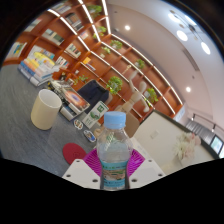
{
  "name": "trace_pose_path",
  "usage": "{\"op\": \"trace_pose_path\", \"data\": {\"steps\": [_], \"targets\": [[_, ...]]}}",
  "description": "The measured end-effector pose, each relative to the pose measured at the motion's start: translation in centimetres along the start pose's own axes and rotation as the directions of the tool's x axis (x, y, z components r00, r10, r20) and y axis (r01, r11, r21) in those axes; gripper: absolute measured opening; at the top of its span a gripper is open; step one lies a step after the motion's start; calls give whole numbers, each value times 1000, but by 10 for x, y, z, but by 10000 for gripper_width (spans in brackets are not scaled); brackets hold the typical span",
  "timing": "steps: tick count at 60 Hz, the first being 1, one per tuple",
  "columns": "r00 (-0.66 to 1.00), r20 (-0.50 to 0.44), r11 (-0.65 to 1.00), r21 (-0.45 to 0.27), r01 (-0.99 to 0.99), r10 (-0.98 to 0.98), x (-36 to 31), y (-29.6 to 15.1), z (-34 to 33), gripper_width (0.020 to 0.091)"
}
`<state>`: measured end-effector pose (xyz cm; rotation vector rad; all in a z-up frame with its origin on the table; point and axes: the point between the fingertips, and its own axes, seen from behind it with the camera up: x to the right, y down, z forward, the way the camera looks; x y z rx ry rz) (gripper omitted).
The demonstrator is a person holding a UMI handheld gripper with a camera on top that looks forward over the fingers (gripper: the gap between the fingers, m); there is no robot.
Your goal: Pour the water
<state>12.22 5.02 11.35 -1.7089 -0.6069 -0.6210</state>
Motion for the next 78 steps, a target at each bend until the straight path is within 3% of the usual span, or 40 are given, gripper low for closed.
{"op": "trace_pose_path", "data": {"steps": [13, 26, 40, 48, 57, 66, 71, 78], "targets": [[892, -32, 892, 27, 451, -450, -37, -68, 35, 277], [561, -131, 564, 20, 826, -817, -51, -104, 53, 276], [129, -244, 146, -51, 988, -961, -60, -141, 54, 275], [67, -260, 87, -64, 994, -963, -66, -146, 53, 278], [124, -253, 142, -53, 988, -959, -68, -142, 53, 279], [463, -224, 465, 45, 884, -858, -53, -139, 40, 279], [718, -132, 709, 114, 696, -683, -49, -128, 34, 278], [953, 38, 946, 139, 294, -301, -45, -113, 26, 306]]}}
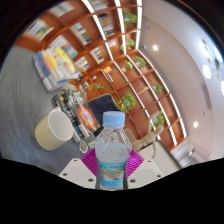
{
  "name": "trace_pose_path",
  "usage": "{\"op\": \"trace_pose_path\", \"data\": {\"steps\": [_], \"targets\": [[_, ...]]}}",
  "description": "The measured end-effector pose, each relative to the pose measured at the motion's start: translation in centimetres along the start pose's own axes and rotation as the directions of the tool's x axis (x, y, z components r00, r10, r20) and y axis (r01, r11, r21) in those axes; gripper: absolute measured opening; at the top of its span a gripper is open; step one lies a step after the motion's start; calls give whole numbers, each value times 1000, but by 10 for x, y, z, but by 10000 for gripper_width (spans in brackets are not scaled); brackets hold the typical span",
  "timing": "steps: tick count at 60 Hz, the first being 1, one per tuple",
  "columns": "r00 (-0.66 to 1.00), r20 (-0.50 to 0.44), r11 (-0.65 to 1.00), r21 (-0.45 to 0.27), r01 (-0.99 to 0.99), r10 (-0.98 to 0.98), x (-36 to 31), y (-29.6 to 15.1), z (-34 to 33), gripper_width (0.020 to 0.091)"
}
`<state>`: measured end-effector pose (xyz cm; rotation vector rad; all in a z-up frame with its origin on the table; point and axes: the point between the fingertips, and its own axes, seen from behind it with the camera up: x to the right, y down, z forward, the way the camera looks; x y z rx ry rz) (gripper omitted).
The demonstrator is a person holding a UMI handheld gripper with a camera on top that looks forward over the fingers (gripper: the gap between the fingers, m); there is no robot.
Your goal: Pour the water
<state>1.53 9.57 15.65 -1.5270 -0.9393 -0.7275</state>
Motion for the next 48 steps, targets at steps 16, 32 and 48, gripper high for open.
{"op": "trace_pose_path", "data": {"steps": [16, 32, 48], "targets": [[643, 175, 658, -39, -752, 745, -16, 42, 10, 306], [484, 176, 504, -98, -858, 857, -45, 76, 28, 317], [533, 154, 546, -50, -837, 832, -48, 77, 24, 322]]}}
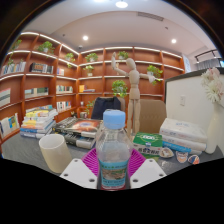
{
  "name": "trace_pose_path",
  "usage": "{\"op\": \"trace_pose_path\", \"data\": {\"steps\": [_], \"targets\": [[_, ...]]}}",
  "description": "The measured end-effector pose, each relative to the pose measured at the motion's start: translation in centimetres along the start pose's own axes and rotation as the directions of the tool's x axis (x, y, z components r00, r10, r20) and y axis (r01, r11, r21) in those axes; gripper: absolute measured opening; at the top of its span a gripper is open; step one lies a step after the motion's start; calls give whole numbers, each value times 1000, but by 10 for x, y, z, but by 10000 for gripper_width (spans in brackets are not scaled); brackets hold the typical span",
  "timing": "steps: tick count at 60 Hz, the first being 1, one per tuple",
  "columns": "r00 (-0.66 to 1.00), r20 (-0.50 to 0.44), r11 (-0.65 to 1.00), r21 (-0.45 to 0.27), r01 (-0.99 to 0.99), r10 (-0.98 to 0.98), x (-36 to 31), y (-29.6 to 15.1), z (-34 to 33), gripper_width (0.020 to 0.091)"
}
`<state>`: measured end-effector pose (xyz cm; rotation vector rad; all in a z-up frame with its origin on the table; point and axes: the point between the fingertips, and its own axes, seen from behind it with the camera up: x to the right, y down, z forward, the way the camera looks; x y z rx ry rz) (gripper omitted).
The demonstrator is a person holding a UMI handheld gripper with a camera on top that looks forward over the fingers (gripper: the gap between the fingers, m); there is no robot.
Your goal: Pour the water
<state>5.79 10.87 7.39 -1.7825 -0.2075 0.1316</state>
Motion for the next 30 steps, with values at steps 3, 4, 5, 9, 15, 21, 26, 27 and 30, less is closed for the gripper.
{"op": "trace_pose_path", "data": {"steps": [3, 4, 5, 9, 15, 21, 26, 27, 30], "targets": [[1000, 0, 1000, -8, -9, 9, 1, 0, 0, 364], [1000, -1, 1000, -9, -6, 6, 1, 0, 0, 371], [1000, -2, 1000, -16, -3, 3, 1, 0, 0, 409], [1000, -10, 999, -42, -6, 5, 2, 3, -2, 467], [998, -60, 999, -47, -13, 10, 7, -2, -17, 686], [997, -71, 1000, -9, -14, 14, 0, -14, -51, 765], [996, -79, 999, 6, -48, 48, -8, -21, -84, 769], [995, -81, 998, 8, -55, 56, -9, -22, -91, 771], [993, -91, 997, 15, -78, 79, -15, -24, -112, 771]]}}
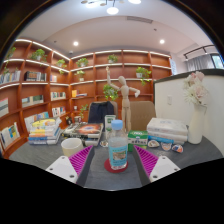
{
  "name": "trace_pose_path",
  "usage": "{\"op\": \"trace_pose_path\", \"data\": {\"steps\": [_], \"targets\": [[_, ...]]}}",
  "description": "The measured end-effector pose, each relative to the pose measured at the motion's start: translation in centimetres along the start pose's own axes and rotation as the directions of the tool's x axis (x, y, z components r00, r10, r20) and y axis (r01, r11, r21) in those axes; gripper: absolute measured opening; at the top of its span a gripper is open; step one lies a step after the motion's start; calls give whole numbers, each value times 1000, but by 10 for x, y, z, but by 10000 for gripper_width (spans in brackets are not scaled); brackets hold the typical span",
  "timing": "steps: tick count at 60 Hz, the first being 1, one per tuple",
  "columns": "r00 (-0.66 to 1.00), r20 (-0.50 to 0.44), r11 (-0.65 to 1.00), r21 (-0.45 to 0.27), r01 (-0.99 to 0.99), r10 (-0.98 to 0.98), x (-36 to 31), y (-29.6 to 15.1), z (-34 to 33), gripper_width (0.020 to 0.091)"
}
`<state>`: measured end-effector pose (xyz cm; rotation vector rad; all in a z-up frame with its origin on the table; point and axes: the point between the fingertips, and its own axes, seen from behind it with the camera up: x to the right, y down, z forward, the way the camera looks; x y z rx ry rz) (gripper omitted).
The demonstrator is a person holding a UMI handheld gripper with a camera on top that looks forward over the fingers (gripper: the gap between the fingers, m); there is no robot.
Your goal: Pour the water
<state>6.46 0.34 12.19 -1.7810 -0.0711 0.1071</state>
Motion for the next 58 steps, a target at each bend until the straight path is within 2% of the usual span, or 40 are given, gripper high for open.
{"op": "trace_pose_path", "data": {"steps": [10, 23, 39, 58], "targets": [[995, -76, 998, 7, -59, 60, 0, 0, -66, 774], [978, -208, 1000, 23, -15, 19, 10, 2, -124, 775], [979, -202, 999, 31, -17, 23, -1, 4, -151, 774], [972, -237, 997, 78, 12, 7, 4, -11, -160, 770]]}}
